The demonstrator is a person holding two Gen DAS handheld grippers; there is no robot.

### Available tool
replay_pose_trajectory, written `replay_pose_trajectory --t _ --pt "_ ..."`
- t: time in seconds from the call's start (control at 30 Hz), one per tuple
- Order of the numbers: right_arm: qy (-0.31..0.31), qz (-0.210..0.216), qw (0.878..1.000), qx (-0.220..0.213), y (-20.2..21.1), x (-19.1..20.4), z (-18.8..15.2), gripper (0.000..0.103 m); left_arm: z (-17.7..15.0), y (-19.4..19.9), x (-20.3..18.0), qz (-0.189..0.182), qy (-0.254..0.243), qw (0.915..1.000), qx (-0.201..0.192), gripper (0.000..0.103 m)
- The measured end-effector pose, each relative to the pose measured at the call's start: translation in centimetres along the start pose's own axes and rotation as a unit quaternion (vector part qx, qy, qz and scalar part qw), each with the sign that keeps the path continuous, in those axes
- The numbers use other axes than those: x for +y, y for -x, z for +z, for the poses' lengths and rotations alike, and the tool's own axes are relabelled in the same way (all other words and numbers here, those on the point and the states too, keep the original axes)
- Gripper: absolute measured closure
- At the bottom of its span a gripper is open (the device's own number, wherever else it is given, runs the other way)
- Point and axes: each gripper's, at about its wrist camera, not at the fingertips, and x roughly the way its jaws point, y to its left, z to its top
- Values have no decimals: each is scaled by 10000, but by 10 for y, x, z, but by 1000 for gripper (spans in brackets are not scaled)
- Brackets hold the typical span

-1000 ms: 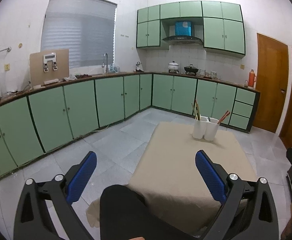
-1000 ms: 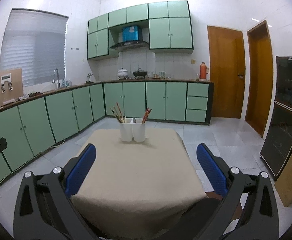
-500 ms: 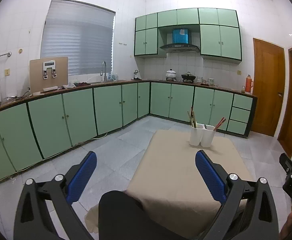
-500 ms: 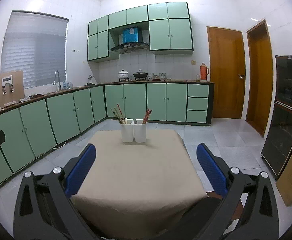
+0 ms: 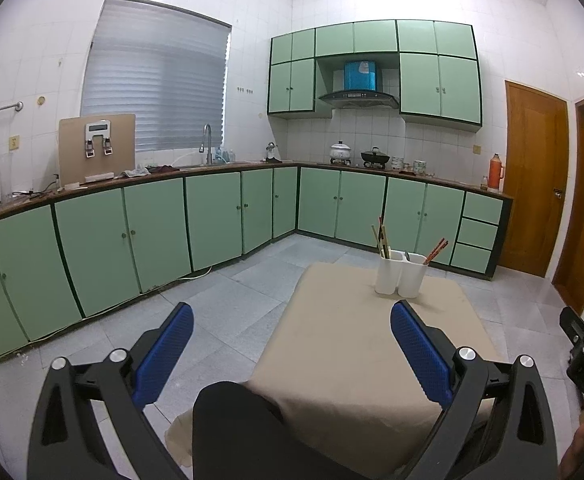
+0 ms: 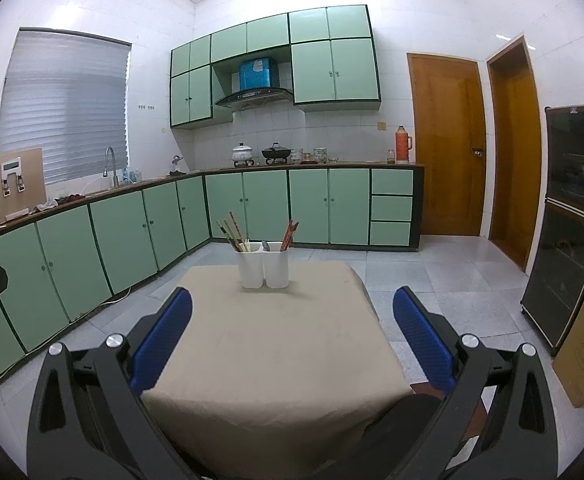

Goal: Organize utensils

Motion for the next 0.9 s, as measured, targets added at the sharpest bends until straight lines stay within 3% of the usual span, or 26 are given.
replay_pose_trajectory --t 0.9 --pt "-17 1 10000 -12 -1 -1 -1 5 0 0 1 -19 2 10000 -5 6"
